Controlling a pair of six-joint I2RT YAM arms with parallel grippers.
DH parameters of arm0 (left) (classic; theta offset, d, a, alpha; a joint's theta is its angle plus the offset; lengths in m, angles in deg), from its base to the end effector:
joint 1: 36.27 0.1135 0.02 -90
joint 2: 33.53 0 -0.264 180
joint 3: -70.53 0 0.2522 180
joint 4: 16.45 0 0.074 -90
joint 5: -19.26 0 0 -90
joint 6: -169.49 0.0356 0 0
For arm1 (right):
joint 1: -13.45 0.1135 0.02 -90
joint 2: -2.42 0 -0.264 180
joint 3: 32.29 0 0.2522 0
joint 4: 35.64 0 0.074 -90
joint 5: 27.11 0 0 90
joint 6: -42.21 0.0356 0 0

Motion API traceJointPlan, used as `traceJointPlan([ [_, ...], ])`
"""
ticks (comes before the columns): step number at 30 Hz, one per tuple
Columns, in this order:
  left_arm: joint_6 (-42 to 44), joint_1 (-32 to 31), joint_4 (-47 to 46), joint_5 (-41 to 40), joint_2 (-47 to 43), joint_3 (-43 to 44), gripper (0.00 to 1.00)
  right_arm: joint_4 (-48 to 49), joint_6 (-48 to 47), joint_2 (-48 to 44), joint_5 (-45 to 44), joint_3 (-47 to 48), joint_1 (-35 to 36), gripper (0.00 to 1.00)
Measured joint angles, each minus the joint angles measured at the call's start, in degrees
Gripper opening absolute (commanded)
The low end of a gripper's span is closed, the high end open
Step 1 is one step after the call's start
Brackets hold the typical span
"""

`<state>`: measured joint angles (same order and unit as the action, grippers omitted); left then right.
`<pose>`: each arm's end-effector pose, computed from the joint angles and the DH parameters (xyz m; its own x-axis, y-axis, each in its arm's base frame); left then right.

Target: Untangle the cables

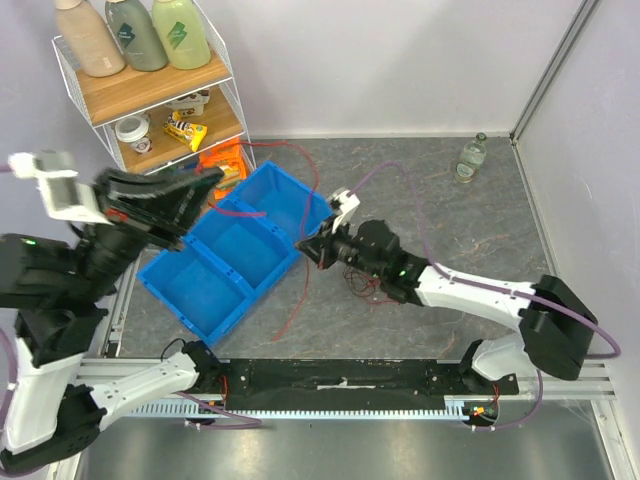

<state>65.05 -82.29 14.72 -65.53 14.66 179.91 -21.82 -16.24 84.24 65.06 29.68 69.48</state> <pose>0.0396 -0.0456 0.5860 0.1441 -0.5070 -0.8498 0.8335 0.5251 -0.1719 0.1825 0.2733 0.2777 -0.4947 0.2016 -0.8454 -0.6935 0.4948 0.5237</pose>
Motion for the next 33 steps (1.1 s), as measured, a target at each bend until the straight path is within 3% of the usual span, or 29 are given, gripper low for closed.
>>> traceJointPlan([
  [6,-4.3,0.0,-0.9,-1.0,-7.0,-26.1,0.02,-10.2,6.9,-7.0,4.7,1.7,-9.9,0.00],
  [13,-12.7,0.0,-4.4,7.8,3.5,-45.0,0.02,-14.4,11.8,-11.7,8.3,1.1,-12.4,0.00],
  [21,-14.9,0.0,-11.2,13.2,4.7,-47.6,0.02,-13.4,19.8,-15.1,7.8,-3.3,-12.4,0.00],
  [33,-16.4,-0.2,-13.2,12.1,5.5,-48.2,0.05,-5.4,31.1,-16.5,10.1,-7.5,-12.4,0.00],
])
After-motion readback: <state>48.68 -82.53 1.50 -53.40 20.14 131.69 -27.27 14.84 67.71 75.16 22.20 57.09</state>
